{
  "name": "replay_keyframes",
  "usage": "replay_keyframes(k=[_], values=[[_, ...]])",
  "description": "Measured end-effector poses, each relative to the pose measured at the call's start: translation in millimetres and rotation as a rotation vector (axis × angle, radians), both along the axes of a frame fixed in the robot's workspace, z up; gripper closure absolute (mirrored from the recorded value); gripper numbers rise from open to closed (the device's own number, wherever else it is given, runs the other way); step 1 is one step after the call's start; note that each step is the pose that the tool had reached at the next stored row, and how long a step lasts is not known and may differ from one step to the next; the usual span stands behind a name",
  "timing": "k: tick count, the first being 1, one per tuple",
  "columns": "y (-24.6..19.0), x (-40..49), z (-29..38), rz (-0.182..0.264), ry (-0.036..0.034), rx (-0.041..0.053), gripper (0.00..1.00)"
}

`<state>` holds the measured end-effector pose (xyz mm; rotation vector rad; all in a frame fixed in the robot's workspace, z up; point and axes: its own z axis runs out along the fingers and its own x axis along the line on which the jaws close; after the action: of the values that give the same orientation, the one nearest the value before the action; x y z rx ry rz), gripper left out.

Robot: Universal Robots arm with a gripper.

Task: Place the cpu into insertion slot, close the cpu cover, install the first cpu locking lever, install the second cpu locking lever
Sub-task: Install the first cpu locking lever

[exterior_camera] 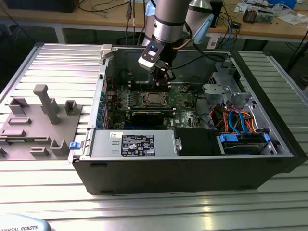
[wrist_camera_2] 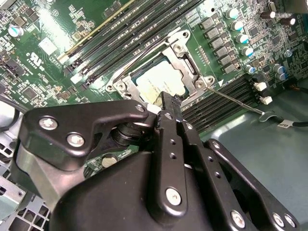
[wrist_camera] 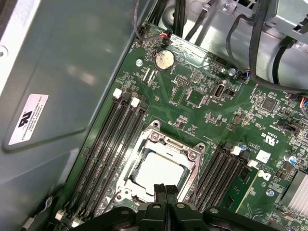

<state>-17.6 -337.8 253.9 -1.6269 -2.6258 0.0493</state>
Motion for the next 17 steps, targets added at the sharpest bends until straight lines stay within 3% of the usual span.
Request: replay_keyframes(k=[17], values=[[0.0, 0.0, 0.0, 0.072, 0.0, 0.0, 0.89]])
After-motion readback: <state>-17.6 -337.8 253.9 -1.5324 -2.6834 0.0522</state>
